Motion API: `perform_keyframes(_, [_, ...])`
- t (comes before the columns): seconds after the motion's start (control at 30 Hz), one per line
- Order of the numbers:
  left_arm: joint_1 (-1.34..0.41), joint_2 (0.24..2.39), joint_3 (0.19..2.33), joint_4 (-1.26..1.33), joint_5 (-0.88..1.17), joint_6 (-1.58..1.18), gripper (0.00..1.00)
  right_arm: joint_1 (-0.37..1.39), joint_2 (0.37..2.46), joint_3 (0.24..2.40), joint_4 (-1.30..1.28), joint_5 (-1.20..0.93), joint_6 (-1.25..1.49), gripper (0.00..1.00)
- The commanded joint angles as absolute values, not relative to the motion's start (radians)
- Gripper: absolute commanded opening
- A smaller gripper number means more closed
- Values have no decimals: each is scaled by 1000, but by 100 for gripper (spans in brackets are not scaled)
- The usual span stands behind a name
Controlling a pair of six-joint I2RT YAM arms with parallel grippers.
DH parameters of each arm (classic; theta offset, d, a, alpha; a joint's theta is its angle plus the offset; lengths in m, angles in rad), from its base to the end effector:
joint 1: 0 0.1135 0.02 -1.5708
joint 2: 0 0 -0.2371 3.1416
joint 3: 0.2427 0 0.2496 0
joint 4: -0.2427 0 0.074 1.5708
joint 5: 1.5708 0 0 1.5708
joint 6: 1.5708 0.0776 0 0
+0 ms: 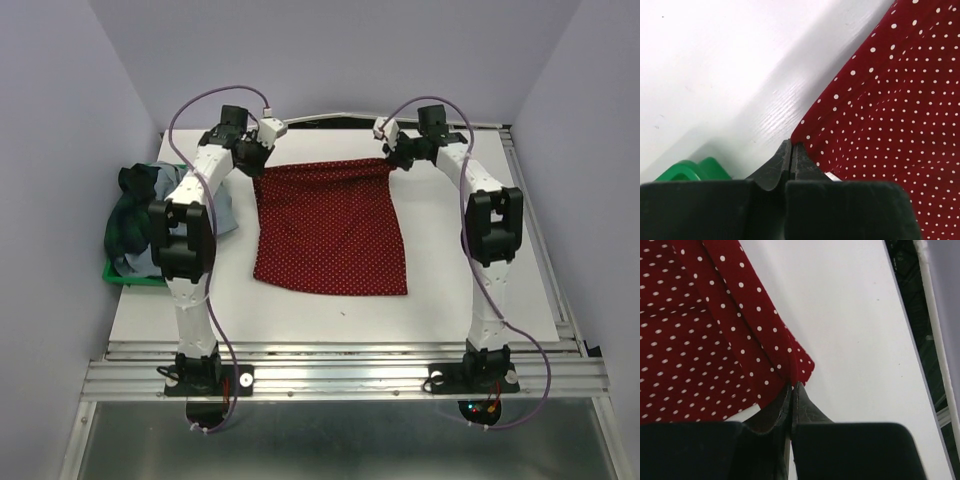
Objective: Fold and stack the skirts
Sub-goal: Fold the skirt
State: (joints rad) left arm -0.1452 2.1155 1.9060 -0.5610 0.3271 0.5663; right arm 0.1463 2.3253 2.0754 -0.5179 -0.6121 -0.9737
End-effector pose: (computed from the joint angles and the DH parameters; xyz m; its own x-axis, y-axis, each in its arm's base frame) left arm 0.4893 -0.0968 0.2218 -0.3857 0.5699 -0.7256 0.6779 0.7085 0.1961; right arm 0.5188 0.1215 0.1889 0.0505 -0.6767 -0.7345 -0.8653 0.3376 -0.3706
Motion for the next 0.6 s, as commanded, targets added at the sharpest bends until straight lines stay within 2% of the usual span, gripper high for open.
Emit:
perform_keyframes(0.0, [-169, 1910, 1754, -514, 268, 587, 0, 140, 2132, 1974, -550, -600, -1022, 1])
perform_keyframes(0.17, [-187, 1728, 1453, -404, 247, 644, 0, 140, 2014, 1890, -757, -632, -1069, 1])
perform_keyframes(0.23, [-195, 1689, 1343, -362, 226, 650, 0, 153, 1958, 1780, -799, -626, -1111, 1])
perform_keyframes(0.43, [-229, 1579, 1135, -295, 213, 663, 0, 201, 1813, 1397, -717, -594, -1075, 1])
perform_keyframes(0.57, [-261, 1552, 1008, -256, 207, 653, 0, 239, 1772, 1260, -632, -591, -1000, 1])
